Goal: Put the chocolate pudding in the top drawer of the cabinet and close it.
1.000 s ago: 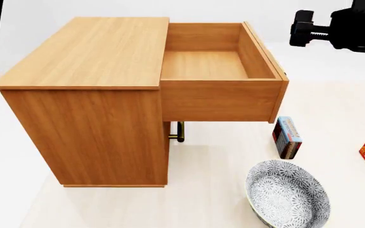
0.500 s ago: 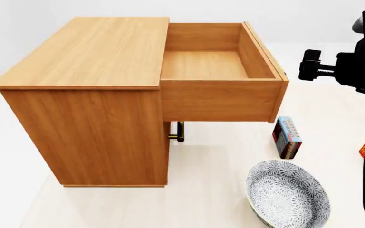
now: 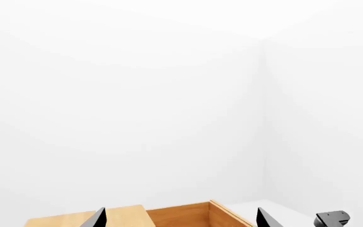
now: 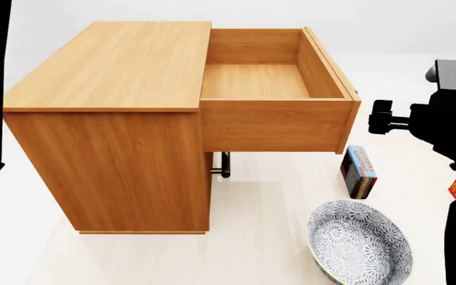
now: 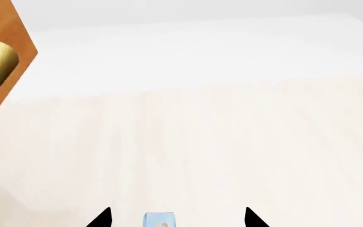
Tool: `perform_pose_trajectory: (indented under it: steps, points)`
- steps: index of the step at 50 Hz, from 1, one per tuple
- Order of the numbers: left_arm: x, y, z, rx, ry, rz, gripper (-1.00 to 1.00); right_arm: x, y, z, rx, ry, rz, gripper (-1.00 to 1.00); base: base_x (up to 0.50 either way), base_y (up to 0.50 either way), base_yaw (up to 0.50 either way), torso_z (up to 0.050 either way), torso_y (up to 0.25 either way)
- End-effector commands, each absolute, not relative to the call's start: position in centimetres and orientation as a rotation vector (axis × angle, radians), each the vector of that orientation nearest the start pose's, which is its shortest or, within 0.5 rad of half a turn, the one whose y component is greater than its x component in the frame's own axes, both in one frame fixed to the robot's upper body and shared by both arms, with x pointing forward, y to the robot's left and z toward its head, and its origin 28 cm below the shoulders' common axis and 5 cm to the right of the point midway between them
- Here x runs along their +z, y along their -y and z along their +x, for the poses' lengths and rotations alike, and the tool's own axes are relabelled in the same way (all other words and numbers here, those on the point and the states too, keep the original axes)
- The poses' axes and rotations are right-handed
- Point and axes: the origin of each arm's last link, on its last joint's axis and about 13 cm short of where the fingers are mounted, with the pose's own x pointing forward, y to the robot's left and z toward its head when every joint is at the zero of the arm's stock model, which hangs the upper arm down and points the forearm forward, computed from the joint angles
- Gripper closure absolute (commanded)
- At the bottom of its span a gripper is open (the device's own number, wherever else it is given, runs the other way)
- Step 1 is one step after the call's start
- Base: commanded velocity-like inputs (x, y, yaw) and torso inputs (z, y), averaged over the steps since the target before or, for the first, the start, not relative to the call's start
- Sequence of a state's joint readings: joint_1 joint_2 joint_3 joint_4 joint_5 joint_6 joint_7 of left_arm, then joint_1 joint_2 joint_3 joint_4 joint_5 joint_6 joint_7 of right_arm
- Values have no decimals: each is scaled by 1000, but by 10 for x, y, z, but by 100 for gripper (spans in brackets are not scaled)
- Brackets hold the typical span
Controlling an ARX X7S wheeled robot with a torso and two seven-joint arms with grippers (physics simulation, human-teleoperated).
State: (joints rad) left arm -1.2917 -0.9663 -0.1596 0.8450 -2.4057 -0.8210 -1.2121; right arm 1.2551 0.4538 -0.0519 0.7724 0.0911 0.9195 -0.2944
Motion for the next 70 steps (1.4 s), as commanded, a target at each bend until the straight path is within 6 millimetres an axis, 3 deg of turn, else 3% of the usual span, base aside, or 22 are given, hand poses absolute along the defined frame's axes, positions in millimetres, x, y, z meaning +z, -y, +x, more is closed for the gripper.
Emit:
perform_pose_trajectory:
  steps: [1, 19, 47, 70]
  points:
    - [355, -254, 91, -388, 397, -87, -100, 197, 268, 365, -82, -433, 3, -100, 0, 0, 0, 0, 0]
    - [355, -253, 99, -394, 393, -89, -100, 187, 268, 363, -23, -457, -28, -100, 0, 0, 0, 0, 0]
    - [355, -254, 95, -394, 392, -89, -100, 181, 256, 382, -9, -576, -29, -100, 0, 0, 0, 0, 0]
    - [353, -253, 96, -386, 374, -98, -100, 158, 249, 379, -22, -687, -33, -100, 0, 0, 0, 0, 0]
